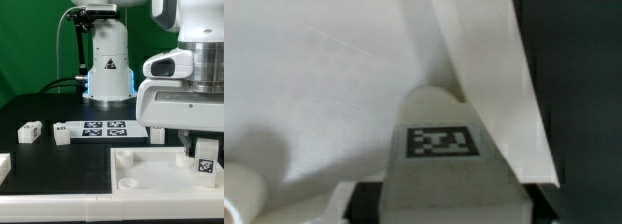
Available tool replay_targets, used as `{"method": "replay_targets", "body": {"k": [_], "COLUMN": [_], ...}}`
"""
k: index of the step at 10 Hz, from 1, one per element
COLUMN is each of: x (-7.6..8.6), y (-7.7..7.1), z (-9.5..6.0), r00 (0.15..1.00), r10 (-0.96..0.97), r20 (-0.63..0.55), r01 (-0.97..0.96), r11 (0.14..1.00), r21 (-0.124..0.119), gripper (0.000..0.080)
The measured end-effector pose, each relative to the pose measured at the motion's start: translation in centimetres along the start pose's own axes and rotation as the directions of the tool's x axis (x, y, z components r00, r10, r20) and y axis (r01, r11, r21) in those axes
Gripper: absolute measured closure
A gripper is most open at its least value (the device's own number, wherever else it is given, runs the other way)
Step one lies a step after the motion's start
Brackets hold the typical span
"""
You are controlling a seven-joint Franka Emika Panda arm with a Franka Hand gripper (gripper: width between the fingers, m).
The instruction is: Assemble one leg
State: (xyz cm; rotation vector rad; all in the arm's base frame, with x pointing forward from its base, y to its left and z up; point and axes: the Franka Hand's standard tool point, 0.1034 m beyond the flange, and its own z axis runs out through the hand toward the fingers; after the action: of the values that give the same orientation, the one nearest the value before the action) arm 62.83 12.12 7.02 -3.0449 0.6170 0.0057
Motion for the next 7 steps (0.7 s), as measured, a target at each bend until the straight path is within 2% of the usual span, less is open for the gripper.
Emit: {"method": "replay_targets", "body": {"k": [2,4,7], "x": [0.02,-0.07,-0.08], "y": [0.08,0.09,0.07], "z": [0.05,0.11,0.1], "r00": [0.973,0.839,0.69], "r10": [0.232,0.544,0.724], "r20": [0.003,0.004,0.01], "r01": [-0.232,-0.544,-0.724], "r11": [0.973,0.839,0.69], "r21": [0.002,0.0,0.001], "gripper": [0.0509,0.0508,0.0508]}}
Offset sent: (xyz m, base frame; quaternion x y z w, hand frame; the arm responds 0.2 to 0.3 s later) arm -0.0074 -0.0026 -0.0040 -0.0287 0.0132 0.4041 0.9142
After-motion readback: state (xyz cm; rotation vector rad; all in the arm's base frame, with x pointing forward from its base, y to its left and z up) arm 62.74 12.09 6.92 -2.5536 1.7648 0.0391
